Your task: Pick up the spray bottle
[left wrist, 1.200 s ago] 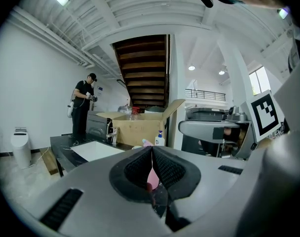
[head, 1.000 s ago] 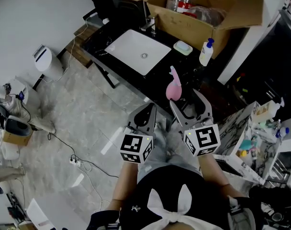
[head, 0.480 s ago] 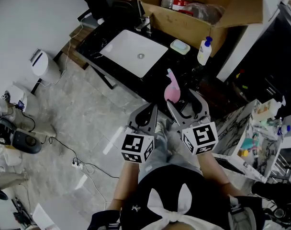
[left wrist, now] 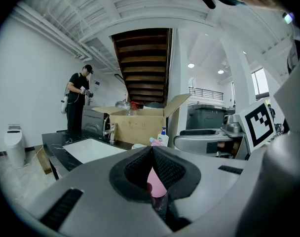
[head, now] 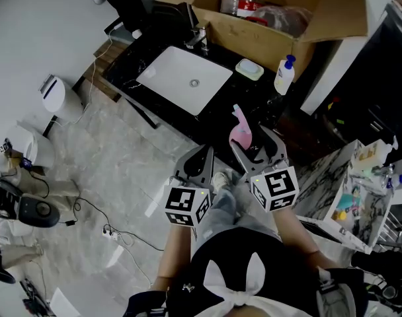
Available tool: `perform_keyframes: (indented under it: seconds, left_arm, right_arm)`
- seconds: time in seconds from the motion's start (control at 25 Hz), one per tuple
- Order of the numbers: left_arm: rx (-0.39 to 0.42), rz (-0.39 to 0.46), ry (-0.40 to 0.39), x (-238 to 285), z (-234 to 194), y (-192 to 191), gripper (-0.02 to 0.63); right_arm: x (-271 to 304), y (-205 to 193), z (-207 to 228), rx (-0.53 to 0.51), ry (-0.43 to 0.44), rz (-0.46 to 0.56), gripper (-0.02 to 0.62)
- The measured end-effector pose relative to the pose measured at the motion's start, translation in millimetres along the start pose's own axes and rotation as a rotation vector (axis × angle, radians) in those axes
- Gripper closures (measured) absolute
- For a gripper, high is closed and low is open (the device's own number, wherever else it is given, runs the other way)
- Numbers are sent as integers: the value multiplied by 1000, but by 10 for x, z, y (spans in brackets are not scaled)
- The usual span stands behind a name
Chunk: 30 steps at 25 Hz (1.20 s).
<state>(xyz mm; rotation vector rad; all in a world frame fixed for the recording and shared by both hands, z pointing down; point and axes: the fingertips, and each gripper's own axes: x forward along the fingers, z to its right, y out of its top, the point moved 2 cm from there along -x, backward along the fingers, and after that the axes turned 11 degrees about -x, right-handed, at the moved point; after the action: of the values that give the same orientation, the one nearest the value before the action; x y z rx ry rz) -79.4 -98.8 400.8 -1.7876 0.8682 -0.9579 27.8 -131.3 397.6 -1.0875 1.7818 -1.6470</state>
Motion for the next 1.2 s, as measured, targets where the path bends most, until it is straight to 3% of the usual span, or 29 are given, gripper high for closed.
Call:
perform_keyframes:
  seconds: [1.2]
  left_arm:
    - [-34, -74, 35, 404, -498, -46, 580]
  right_arm:
    - [648, -400, 211, 65, 13, -102, 310]
